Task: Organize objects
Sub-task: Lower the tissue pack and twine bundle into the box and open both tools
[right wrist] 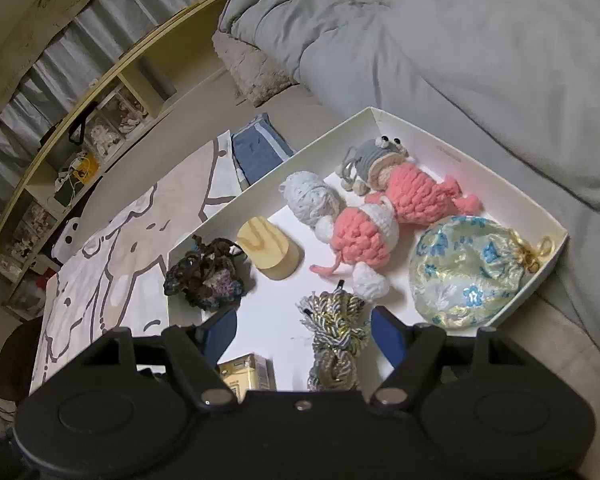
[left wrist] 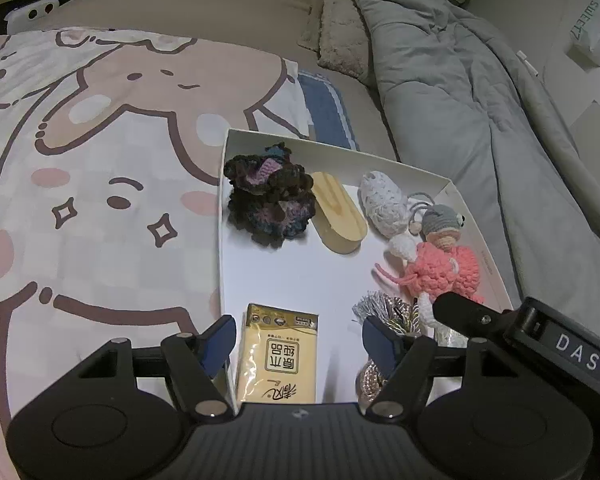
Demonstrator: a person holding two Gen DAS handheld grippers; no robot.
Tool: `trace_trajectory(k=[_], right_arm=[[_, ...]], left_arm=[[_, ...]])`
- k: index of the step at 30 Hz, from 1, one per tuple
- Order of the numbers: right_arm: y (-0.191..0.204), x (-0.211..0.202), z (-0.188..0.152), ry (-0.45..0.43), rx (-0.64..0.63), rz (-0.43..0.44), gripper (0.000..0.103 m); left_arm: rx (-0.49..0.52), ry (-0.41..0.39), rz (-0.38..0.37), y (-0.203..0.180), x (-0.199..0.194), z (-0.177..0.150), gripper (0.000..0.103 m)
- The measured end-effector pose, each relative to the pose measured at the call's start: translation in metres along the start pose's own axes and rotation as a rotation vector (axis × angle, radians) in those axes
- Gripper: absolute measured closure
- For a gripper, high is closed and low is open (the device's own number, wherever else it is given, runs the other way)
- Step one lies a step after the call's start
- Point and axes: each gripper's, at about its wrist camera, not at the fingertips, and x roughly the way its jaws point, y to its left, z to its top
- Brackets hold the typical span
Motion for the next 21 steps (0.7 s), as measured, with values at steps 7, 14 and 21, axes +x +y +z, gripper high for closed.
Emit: trace_trajectory(k=[7, 14, 21], right_arm=[[0.006, -0.022, 0.002, -0.035, -0.062, -0.013, 0.018], [0.009, -0.039, 0.002, -0.083, -0.106, -0.039, 0.011], [0.017, -0.056, -0.001, -0.099, -0.168, -0.061, 0.006]], left_arm=[[0.027, -0.01, 0.01, -0.002, -0.01, 0.002, 0.027], [0.063, -0.029, 0.015, -0.002, -0.028, 0.003, 0.012], [0.103, -0.052, 0.025, 0.0, -0.048, 0.003, 0.0]])
